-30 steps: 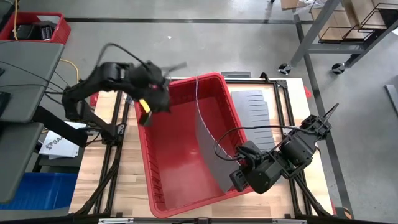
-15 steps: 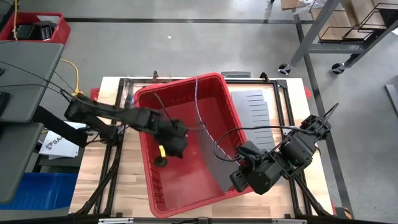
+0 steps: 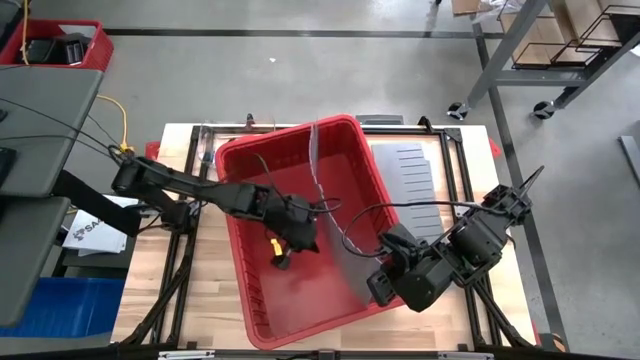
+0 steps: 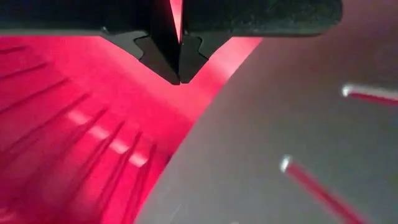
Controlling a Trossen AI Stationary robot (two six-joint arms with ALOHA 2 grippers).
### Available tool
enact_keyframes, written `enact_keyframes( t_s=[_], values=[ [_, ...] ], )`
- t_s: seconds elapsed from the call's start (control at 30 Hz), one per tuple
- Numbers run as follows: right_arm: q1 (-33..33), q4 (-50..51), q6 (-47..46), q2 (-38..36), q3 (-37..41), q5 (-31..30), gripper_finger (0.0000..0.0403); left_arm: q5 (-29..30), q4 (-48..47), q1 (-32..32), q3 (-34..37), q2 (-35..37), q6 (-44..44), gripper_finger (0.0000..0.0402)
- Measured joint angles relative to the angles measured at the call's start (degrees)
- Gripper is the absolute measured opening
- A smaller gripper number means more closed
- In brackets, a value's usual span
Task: Sort blocks
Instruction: Assemble the bin divider into the red bin
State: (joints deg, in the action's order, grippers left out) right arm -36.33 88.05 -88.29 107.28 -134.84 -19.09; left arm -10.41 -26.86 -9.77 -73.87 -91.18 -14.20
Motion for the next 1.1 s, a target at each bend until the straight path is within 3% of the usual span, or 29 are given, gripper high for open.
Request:
enact_keyframes(
  t_s=[0.1,0.57,0.77,0.93,1.1],
  values=[
    [0.4,0.0,0.3,-0.1,0.0,-0.4,0.0000,3.1,-0.1,0.0,0.1,-1.7,-0.3,0.0000],
    [2.0,1.8,2.9,-3.0,-0.1,-8.9,0.0000,1.5,-10.7,-0.9,0.0,-0.7,3.7,0.0000],
    [3.1,1.9,6.4,-2.9,-0.1,-5.7,0.0000,1.5,-13.1,-1.6,0.5,-0.4,4.4,0.0000],
    [3.0,1.9,7.8,-2.8,-0.1,-4.7,0.0000,0.6,-4.7,-1.7,12.3,3.9,10.0,0.0000],
    [3.0,1.9,8.8,-2.8,-0.1,-4.6,0.0000,1.0,3.3,-1.8,25.6,13.7,19.3,0.0000]
  ],
)
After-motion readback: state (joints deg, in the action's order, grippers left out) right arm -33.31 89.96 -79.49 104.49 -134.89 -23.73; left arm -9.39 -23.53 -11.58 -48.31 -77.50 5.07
